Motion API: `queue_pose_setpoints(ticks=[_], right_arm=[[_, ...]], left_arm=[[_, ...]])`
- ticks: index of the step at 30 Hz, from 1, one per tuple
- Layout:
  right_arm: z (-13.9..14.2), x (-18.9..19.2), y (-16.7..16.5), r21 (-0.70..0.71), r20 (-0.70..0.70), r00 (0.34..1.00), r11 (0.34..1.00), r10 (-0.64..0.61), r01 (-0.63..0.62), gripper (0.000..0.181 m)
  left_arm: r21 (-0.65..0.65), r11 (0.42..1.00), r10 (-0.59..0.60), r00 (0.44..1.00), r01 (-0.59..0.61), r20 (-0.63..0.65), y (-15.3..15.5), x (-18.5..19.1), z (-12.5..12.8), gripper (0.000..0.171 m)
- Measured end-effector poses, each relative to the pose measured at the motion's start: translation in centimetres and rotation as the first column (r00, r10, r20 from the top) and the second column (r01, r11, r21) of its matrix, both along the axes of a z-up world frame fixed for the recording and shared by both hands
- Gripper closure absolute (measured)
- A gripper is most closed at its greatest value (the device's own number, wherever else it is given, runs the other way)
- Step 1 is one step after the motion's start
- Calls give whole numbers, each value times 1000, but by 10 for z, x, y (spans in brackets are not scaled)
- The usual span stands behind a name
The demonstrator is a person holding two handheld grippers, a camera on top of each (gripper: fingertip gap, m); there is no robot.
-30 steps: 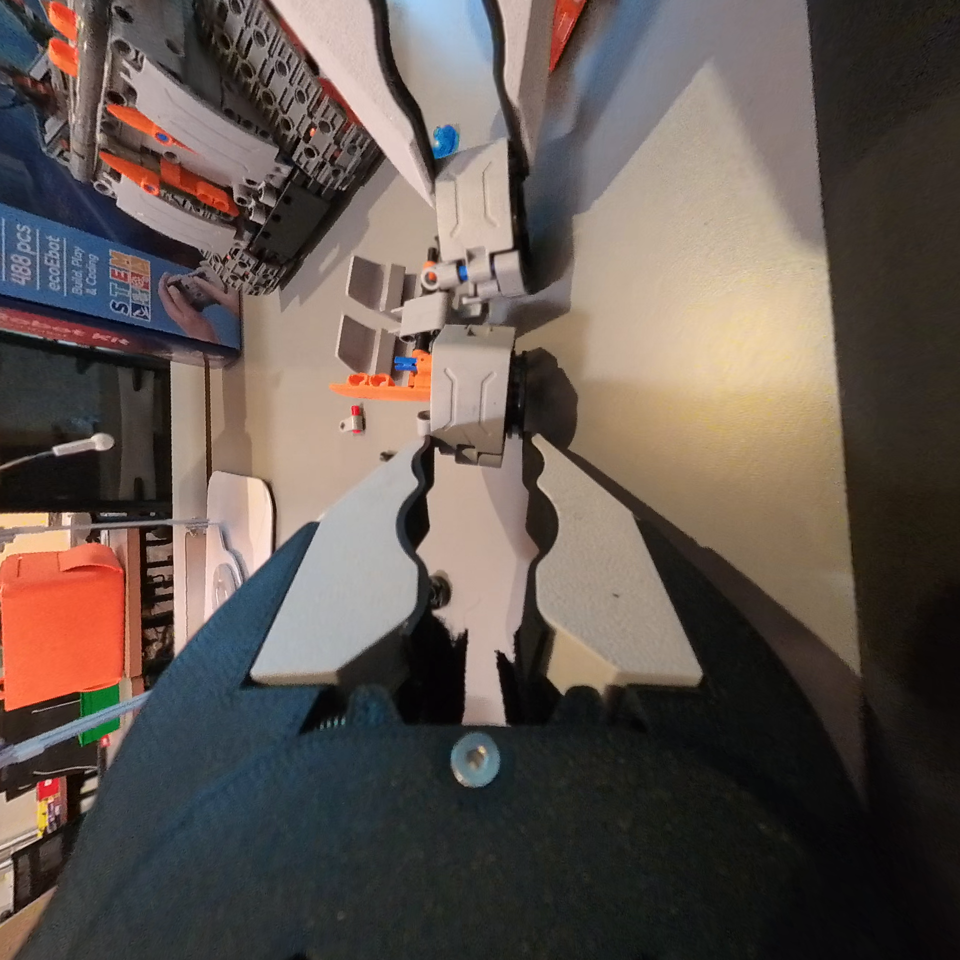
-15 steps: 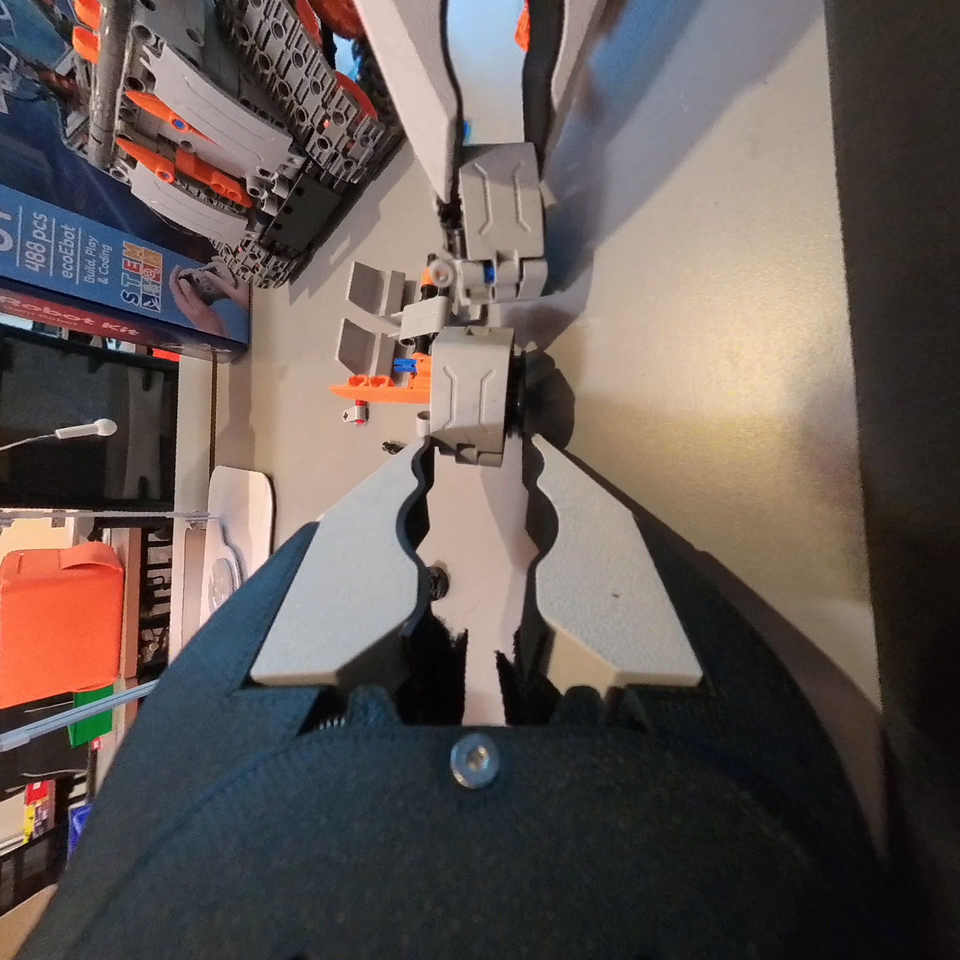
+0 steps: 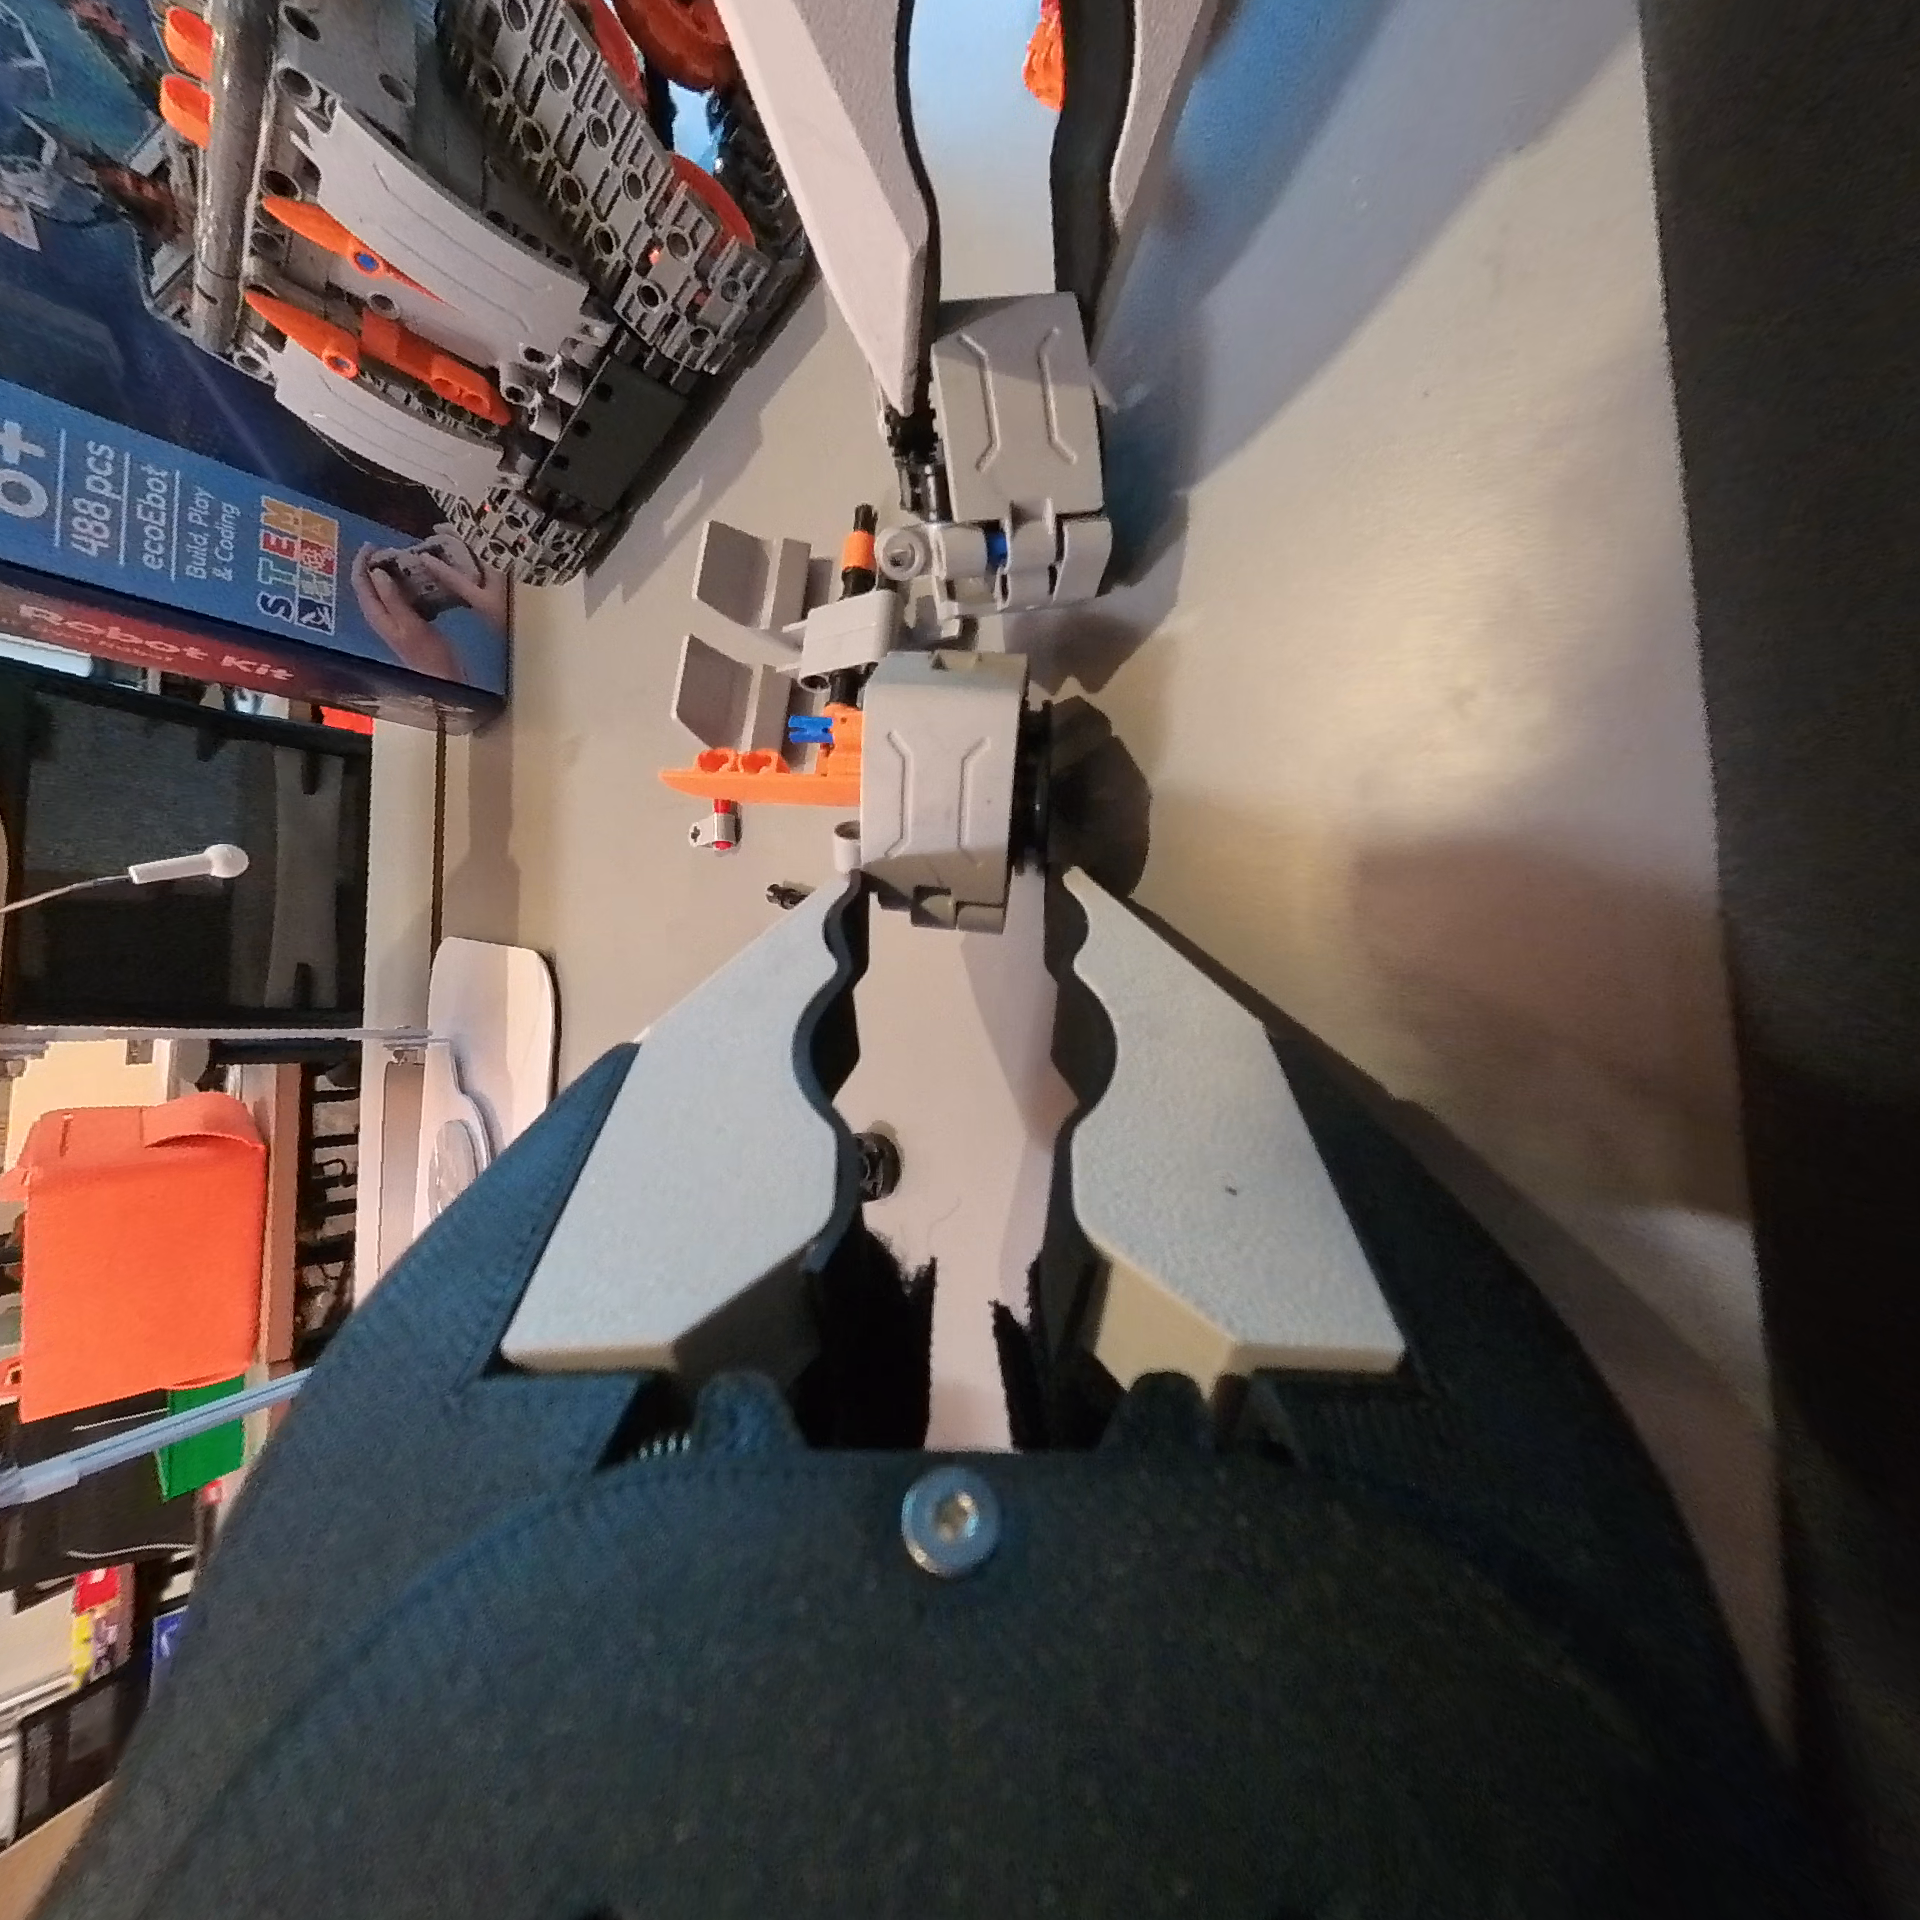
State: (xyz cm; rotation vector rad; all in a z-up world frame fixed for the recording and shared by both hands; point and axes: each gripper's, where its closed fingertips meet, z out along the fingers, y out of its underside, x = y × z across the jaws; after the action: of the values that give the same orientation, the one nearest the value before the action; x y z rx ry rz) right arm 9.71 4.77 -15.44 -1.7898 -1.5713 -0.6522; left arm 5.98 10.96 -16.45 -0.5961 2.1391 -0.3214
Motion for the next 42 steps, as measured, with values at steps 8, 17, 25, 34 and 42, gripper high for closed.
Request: queue_pose_setpoints(ticks=[8, 17, 25, 34, 42], right_arm=[[0, 1, 0, -2, -2, 1000, 1000, -4, 4, 157], [0, 0, 0, -5, -12, 1000, 1000, 0, 0, 157], [0, 0, 0, -7, -17, 1000, 1000, -1, 1, 157], [-1, -1, -1, -26, -50, 999, 1000, -5, 4, 157], [-2, 3, -1, -113, -205, 976, 992, -70, 47, 158]], left_arm=[[-1, 1000, -2, 1000, 2, 10, -1, 0, 0, 140], [-5, 1000, -3, 1000, 3, 12, -1, 0, 0, 140], [-1, 1000, -5, 1000, 5, 14, -1, 0, 0, 140], [-13, 1000, -1, 1000, 1, 7, 0, 0, 0, 140], [-303, 952, 9, 994, -41, -108, -7, -5, 0, 140]])
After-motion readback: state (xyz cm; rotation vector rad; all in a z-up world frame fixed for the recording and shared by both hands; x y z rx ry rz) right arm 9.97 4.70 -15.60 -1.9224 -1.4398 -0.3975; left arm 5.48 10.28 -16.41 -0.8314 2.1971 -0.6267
